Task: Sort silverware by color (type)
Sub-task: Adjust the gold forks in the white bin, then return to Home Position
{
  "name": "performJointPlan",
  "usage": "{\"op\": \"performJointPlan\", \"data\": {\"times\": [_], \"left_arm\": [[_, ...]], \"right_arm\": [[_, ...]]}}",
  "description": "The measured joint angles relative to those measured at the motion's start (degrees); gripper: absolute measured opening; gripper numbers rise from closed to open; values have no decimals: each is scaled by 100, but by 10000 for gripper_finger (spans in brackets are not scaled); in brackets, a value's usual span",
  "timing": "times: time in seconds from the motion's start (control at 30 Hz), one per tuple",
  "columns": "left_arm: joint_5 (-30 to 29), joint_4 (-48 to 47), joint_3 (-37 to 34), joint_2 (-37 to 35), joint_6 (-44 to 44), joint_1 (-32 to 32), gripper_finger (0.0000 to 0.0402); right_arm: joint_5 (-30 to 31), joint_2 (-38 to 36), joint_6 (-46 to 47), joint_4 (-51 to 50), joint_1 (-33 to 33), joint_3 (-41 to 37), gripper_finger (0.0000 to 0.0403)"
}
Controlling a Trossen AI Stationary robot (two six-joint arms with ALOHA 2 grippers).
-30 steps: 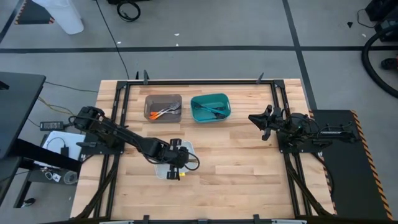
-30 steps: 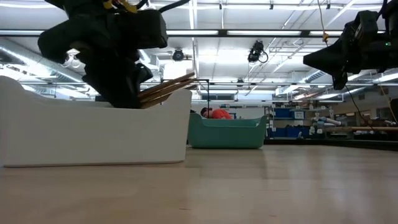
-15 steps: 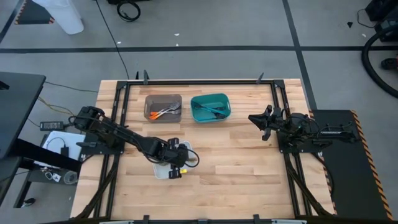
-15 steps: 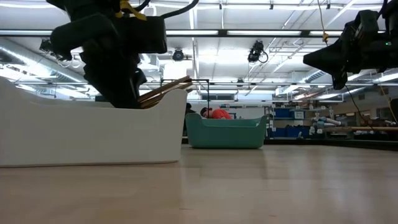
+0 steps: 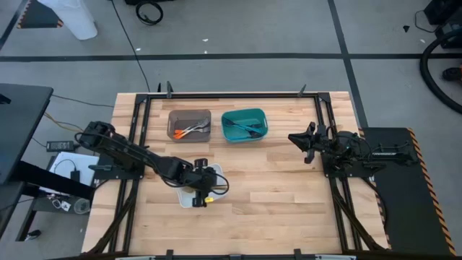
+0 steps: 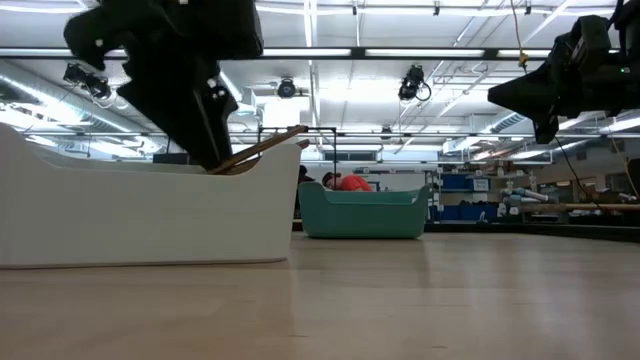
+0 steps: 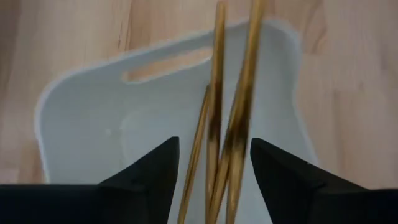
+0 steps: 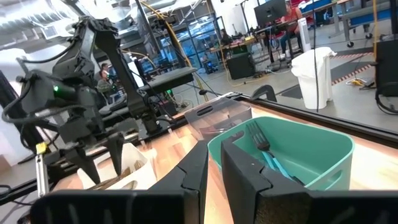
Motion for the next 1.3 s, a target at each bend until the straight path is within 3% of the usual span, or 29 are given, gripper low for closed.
{"op": "performJointPlan", "data": {"times": [0.27,1.3], "left_arm": [[-374,35,-468,-710,409,-137,215],[-750,2609,-3495,-4442,957,-219,202]], "right_arm": [[-46,0,24,7,0,0,55],[105,-2,-203,85,0,0,55]]}}
